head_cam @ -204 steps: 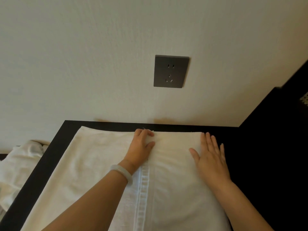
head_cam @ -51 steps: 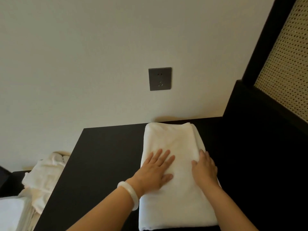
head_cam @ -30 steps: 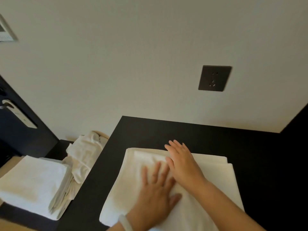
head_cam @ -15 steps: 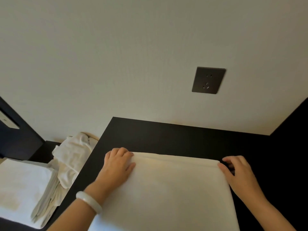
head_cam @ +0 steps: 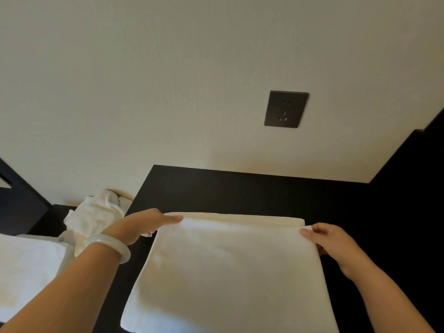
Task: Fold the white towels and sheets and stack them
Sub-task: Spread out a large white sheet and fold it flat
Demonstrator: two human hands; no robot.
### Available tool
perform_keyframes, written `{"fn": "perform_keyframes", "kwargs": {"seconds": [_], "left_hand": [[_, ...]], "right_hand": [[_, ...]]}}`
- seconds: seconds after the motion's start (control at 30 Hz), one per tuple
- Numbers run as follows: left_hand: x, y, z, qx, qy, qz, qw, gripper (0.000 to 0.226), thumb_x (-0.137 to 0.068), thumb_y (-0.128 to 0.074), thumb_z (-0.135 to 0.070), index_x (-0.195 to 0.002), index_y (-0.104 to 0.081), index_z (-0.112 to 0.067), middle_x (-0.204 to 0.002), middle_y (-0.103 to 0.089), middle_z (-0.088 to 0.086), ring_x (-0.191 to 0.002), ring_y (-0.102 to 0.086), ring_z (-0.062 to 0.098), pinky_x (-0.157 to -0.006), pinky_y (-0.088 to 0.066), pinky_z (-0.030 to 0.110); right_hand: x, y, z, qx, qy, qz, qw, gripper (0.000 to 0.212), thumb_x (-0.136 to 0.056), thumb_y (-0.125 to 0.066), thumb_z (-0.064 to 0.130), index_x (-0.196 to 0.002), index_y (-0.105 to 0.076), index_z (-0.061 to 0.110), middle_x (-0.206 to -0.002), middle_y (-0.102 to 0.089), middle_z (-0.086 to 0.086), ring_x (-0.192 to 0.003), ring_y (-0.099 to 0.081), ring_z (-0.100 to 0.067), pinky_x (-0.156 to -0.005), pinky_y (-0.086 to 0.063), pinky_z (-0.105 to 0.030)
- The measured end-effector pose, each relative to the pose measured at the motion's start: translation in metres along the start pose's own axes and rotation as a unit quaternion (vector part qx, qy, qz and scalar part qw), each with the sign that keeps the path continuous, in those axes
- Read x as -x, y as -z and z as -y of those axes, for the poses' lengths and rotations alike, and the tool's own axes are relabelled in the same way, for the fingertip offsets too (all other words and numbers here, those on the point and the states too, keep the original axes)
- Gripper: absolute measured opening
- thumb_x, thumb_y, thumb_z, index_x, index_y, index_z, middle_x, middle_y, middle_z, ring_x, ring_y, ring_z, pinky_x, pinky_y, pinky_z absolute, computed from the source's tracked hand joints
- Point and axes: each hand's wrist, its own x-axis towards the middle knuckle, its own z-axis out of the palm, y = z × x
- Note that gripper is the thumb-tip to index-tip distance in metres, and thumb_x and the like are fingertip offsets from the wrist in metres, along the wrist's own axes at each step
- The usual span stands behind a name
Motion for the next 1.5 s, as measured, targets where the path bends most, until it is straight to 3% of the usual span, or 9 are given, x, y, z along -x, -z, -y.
{"fn": "perform_keyframes", "kwargs": {"seconds": [0.17, 0.33, 0.5, 0.77, 0.93, 1.1, 1.23, 1.37, 1.5], "left_hand": [[0.026, -0.006, 0.012, 0.183, -0.082, 0.019, 0.979, 0.029, -0.094, -0.065, -0.030, -0.108, -0.069, -0.006, -0.099, -0.074, 0.007, -0.101, -0.068, 0.029, -0.102, -0.048, 0.044], [0.040, -0.001, 0.025, 0.326, -0.153, -0.076, 0.930, 0.019, -0.094, -0.065, -0.025, -0.081, -0.058, -0.011, -0.083, -0.061, 0.009, -0.079, -0.061, 0.024, -0.074, -0.050, 0.037], [0.002, -0.028, 0.014, 0.168, -0.102, -0.213, 0.957, 0.024, -0.097, -0.058, -0.027, -0.084, -0.049, -0.010, -0.078, -0.053, 0.006, -0.071, -0.049, 0.021, -0.061, -0.037, 0.030], [-0.012, -0.050, 0.023, 0.174, -0.149, -0.298, 0.927, 0.022, -0.100, -0.051, -0.034, -0.082, -0.040, -0.027, -0.071, -0.052, -0.001, -0.061, -0.048, 0.010, -0.052, -0.035, 0.023], [-0.015, -0.056, 0.030, 0.044, -0.117, -0.332, 0.935, 0.021, -0.099, -0.045, -0.046, -0.085, -0.040, -0.031, -0.073, -0.058, -0.005, -0.060, -0.057, 0.011, -0.048, -0.036, 0.023], [-0.006, -0.056, 0.017, -0.019, -0.126, -0.368, 0.921, 0.033, -0.096, -0.055, -0.031, -0.125, -0.048, -0.016, -0.124, -0.051, 0.006, -0.108, -0.052, 0.022, -0.088, -0.045, 0.035], [0.028, -0.088, -0.026, -0.176, -0.325, -0.385, 0.846, 0.057, -0.086, -0.070, -0.034, -0.138, -0.055, -0.016, -0.146, -0.049, 0.006, -0.137, -0.044, 0.030, -0.106, -0.040, 0.048], [0.034, -0.138, -0.043, -0.296, -0.357, -0.213, 0.860, 0.064, -0.096, -0.007, -0.062, -0.156, -0.006, -0.039, -0.165, 0.004, -0.008, -0.152, 0.008, 0.023, -0.120, 0.002, 0.058], [0.029, -0.143, -0.036, -0.323, -0.319, -0.196, 0.869, 0.063, -0.096, 0.000, -0.062, -0.152, 0.018, -0.041, -0.161, 0.023, -0.012, -0.148, 0.024, 0.019, -0.117, 0.015, 0.056]], "right_hand": [[0.012, 0.008, 0.011, -0.078, 0.011, 0.037, 0.996, 0.012, -0.093, -0.065, 0.023, -0.094, -0.071, 0.012, -0.088, -0.075, -0.004, -0.084, -0.073, -0.021, -0.076, -0.057, -0.037], [0.008, 0.018, 0.024, -0.117, 0.047, 0.032, 0.991, 0.011, -0.094, -0.063, 0.024, -0.095, -0.069, 0.015, -0.086, -0.075, -0.005, -0.080, -0.074, -0.021, -0.068, -0.058, -0.036], [-0.020, -0.024, 0.020, -0.037, 0.027, -0.102, 0.994, 0.005, -0.095, -0.062, 0.018, -0.093, -0.063, 0.014, -0.092, -0.067, -0.008, -0.084, -0.064, -0.022, -0.071, -0.052, -0.037], [-0.035, -0.039, 0.005, 0.034, 0.087, -0.181, 0.979, 0.013, -0.098, -0.055, 0.024, -0.086, -0.052, 0.021, -0.082, -0.060, -0.004, -0.071, -0.059, -0.018, -0.056, -0.043, -0.029], [-0.034, -0.045, 0.003, 0.154, 0.080, -0.227, 0.958, 0.021, -0.100, -0.049, 0.039, -0.095, -0.047, 0.019, -0.074, -0.056, -0.001, -0.062, -0.057, -0.016, -0.051, -0.046, -0.028], [-0.030, -0.039, 0.011, 0.188, 0.012, -0.201, 0.961, 0.039, -0.101, -0.047, 0.043, -0.124, -0.045, 0.011, -0.090, -0.058, -0.005, -0.069, -0.057, -0.017, -0.052, -0.043, -0.028], [-0.015, -0.042, 0.017, 0.337, 0.134, -0.245, 0.899, 0.053, -0.101, -0.041, 0.039, -0.147, -0.037, 0.012, -0.137, -0.054, -0.013, -0.123, -0.053, -0.029, -0.096, -0.047, -0.041], [0.001, -0.064, 0.014, 0.432, 0.247, -0.075, 0.864, 0.063, -0.099, -0.009, 0.049, -0.158, -0.014, 0.026, -0.164, -0.019, 0.000, -0.152, -0.010, -0.016, -0.124, -0.005, -0.045], [-0.013, -0.052, 0.008, 0.324, 0.173, 0.014, 0.930, 0.062, -0.104, -0.025, 0.052, -0.158, -0.007, 0.028, -0.166, -0.001, 0.008, -0.151, 0.008, -0.009, -0.122, 0.005, -0.041]]}}
